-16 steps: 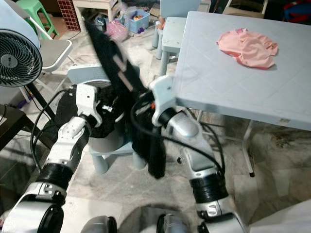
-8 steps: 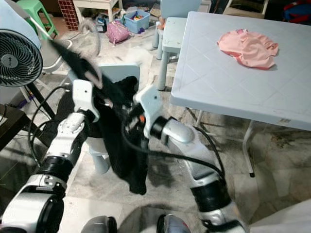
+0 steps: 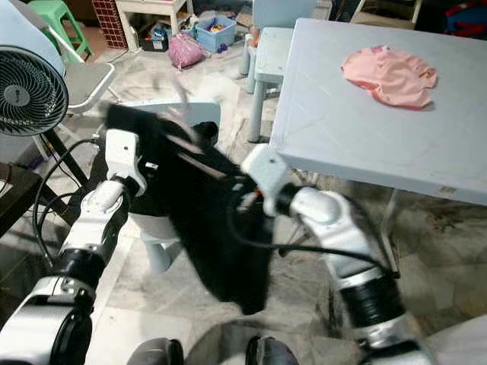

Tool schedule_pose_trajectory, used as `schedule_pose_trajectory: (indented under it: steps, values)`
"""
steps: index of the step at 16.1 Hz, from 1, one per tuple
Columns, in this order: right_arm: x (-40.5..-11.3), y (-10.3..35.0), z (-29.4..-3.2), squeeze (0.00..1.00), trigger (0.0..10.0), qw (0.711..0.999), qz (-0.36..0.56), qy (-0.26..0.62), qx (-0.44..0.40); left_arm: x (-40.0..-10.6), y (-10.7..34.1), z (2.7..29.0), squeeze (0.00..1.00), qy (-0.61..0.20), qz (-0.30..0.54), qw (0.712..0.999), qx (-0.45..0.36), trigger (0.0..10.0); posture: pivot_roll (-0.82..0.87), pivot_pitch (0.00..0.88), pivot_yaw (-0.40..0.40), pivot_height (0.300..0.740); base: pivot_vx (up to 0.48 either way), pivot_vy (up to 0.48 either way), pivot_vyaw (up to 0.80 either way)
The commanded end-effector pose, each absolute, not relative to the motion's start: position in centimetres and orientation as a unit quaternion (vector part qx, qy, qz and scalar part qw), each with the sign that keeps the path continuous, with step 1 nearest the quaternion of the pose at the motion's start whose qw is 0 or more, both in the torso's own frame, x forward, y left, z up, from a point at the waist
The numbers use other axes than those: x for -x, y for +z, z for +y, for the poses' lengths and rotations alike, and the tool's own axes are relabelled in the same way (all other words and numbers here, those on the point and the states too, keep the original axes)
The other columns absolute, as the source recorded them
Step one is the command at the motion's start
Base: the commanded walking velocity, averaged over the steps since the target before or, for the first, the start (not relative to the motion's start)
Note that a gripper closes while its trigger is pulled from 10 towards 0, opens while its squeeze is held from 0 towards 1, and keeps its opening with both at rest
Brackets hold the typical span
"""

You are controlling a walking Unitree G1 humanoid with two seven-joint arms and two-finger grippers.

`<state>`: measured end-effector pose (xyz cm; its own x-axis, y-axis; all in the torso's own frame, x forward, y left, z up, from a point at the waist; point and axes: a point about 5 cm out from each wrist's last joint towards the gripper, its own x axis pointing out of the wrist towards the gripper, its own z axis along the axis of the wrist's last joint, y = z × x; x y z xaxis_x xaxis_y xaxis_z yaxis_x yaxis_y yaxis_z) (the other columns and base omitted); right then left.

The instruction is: Hang hanger

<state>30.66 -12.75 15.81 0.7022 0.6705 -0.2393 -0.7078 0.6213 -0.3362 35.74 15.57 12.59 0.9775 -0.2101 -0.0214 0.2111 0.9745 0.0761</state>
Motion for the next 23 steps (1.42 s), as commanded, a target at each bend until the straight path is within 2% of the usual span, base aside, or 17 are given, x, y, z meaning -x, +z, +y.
schedule_pose_trajectory:
  steps: [1,3,5,8,9,10,12,13,16,19,21,23]
  values:
    - [-31.3,16.4,-13.9,0.00,10.0,0.907,0.040,0.357,0.221,-35.7,13.2,16.1,0.00,-0.106,-0.004,0.993,-0.045,0.0,-0.07,0.075,0.007,0.740,0.000,0.000,0.00]
    - [-31.8,15.7,-16.7,0.00,10.0,0.904,0.063,0.331,0.265,-35.4,13.3,17.2,0.00,-0.100,-0.006,0.994,-0.053,0.0,-0.06,0.070,0.005,0.740,0.000,0.000,0.00]
    - [-31.8,15.4,-17.7,0.00,10.0,0.898,0.070,0.326,0.287,-35.3,13.6,17.6,0.00,-0.096,-0.010,0.994,-0.056,0.0,-0.06,0.070,0.005,0.740,0.000,0.000,0.00]
    - [-30.8,15.0,-20.2,0.00,10.0,0.867,0.082,0.363,0.331,-35.5,14.5,18.8,0.00,-0.070,-0.023,0.995,-0.063,0.0,-0.06,0.066,0.007,0.740,0.000,0.000,0.00]
    - [-29.9,15.3,-22.3,0.00,10.0,0.850,0.100,0.391,0.338,-35.6,14.9,19.8,0.00,-0.053,-0.024,0.996,-0.067,0.0,-0.06,0.069,0.007,0.740,0.000,0.000,0.00]
    - [-29.7,15.4,-22.8,0.00,10.0,0.847,0.105,0.396,0.338,-35.6,15.0,20.0,0.00,-0.052,-0.024,0.996,-0.067,0.0,-0.06,0.069,0.007,0.740,0.000,0.000,0.00]
    - [-28.7,15.8,-25.8,0.00,10.0,0.833,0.140,0.397,0.358,-35.6,15.2,20.7,0.00,-0.043,-0.022,0.997,-0.067,0.0,-0.07,0.076,0.009,0.740,0.000,0.000,0.00]
    - [-28.5,15.9,-26.3,0.00,10.0,0.831,0.144,0.398,0.360,-35.6,15.2,20.8,0.00,-0.043,-0.022,0.997,-0.066,0.0,-0.07,0.076,0.009,0.740,0.000,0.000,0.00]
    - [-27.7,17.8,-30.1,0.00,10.0,0.839,0.156,0.379,0.358,-35.6,14.8,21.4,0.00,-0.041,-0.004,0.997,-0.071,0.0,-0.08,0.100,0.017,0.740,0.000,0.000,0.00]
    - [-28.1,19.9,-31.2,0.00,10.0,0.864,0.121,0.353,0.339,-35.6,14.4,21.6,0.00,-0.041,0.015,0.997,-0.070,0.0,-0.08,0.094,0.020,0.740,0.000,0.000,0.00]
    - [-28.1,22.0,-30.9,0.00,10.0,0.879,0.085,0.369,0.288,-35.5,13.9,21.8,0.00,-0.039,0.027,0.997,-0.066,0.0,-0.08,0.095,0.022,0.740,0.000,0.000,0.00]
    - [-27.2,22.7,-30.9,0.00,10.0,0.869,0.085,0.408,0.266,-35.4,13.7,21.8,0.00,-0.040,0.033,0.997,-0.064,0.0,-0.08,0.098,0.023,0.740,0.000,0.000,0.00]
